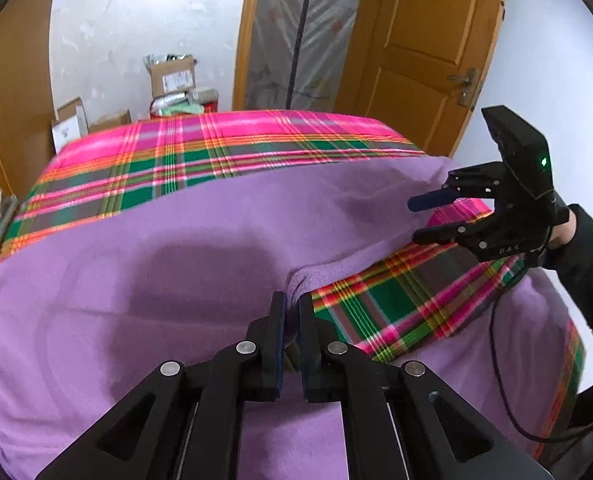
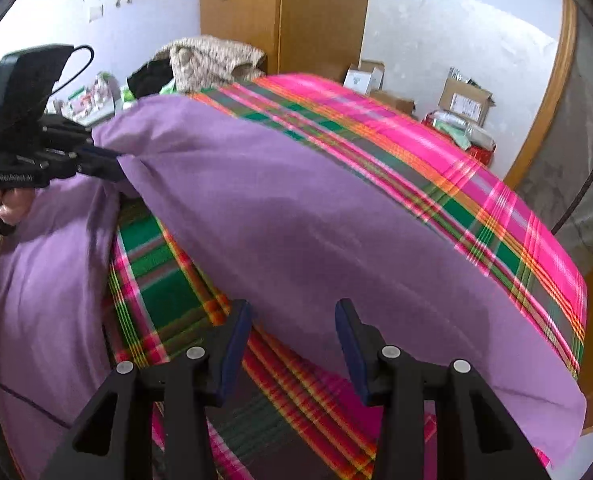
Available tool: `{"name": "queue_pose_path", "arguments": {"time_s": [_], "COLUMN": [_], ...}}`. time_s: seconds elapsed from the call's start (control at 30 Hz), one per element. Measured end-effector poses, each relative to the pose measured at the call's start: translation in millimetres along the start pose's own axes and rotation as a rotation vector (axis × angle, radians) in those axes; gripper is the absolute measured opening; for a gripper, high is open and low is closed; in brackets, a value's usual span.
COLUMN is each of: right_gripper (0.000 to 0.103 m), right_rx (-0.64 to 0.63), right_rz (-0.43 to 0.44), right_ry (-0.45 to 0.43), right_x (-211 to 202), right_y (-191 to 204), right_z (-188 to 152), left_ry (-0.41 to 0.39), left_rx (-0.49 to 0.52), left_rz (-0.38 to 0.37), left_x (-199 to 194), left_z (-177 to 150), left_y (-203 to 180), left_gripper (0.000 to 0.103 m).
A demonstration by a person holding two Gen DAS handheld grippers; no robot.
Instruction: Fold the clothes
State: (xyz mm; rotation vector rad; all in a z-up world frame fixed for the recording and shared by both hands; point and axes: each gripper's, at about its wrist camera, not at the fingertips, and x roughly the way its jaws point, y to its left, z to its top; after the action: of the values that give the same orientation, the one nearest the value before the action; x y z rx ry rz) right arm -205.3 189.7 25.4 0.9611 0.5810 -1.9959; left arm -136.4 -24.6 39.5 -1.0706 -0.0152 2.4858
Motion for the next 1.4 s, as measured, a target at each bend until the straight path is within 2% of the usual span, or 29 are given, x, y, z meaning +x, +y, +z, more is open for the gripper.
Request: {"name": "queue_pose_path", "arguments": {"time_s": [0.13,0.2,0.23,0.3,0.47,0.57,0.73,0.8,0.97,1.27,1.3,1.33,1.37,1.4], "right_gripper": [0.044,0.044,0.044,0.044,0.044,0.045,0.045,0.045,0.045,0.044,0.039,0.015,0.001,0.002], "right_rx": [0.087,0.158,0.197,0.275,0.434,0.621,0.957,1.06,1.211,1.327,1.334,1.329,1.324,1.32], "right_rz": [0.0,-0.03,-0.045,-0.066,-0.156,-0.172,-0.247,-0.246,-0.242,-0.196,-0.199,-0.205,-0.212,-0.218], "right_ry": [-0.017,-0.033,-0.046,-0.065,-0.011,-0.064,-0.123,-0.163,-0.241,-0.338,-0.342,-0.348,-0.353,-0.358], "right_x": [-7.7,-12.1,-14.8,-18.1,-19.1,-37.4,-67.2,-78.2,-92.5,-81.3,-81.4,-83.3,-85.3,-87.3], "right_y": [-13.7,-24.3,-30.6,-43.3,-74.7,-104.9,-156.5,-171.8,-196.5,-233.5,-235.5,-235.2,-234.9,-234.6], "right_z": [-7.1,-12.6,-15.6,-22.2,-41.5,-65.6,-126.1,-147.5,-179.2,-189.2,-190.0,-190.1,-190.3,-190.5], "left_ry": [-0.039,-0.065,-0.077,-0.058,-0.003,-0.009,-0.003,0.005,-0.004,-0.011,-0.01,-0.009,-0.008,-0.008], "left_rx": [-0.026,-0.048,-0.059,-0.094,-0.162,-0.166,-0.195,-0.196,-0.194,-0.195,-0.195,-0.196,-0.196,-0.196], "left_rz": [-0.006,0.025,0.042,0.078,0.15,0.161,0.179,0.19,0.209,0.22,0.22,0.22,0.22,0.221], "left_x": [-15.2,-22.1,-25.5,-19.5,-4.1,-3.4,3.0,7.3,8.0,7.7,7.9,8.0,8.0,8.0], "left_z": [-2.9,-3.1,-3.2,-4.2,-9.9,-15.4,-19.8,-21.1,-20.6,-17.0,-16.5,-16.2,-15.9,-15.7], "left_y": [5.6,10.2,12.6,19.2,32.3,34.1,38.3,37.2,31.2,28.2,28.2,28.5,28.7,28.9], "left_gripper": [0.006,0.007,0.011,0.02,0.021,0.021,0.021,0.021,0.021,0.021,0.021,0.021,0.021,0.021]}}
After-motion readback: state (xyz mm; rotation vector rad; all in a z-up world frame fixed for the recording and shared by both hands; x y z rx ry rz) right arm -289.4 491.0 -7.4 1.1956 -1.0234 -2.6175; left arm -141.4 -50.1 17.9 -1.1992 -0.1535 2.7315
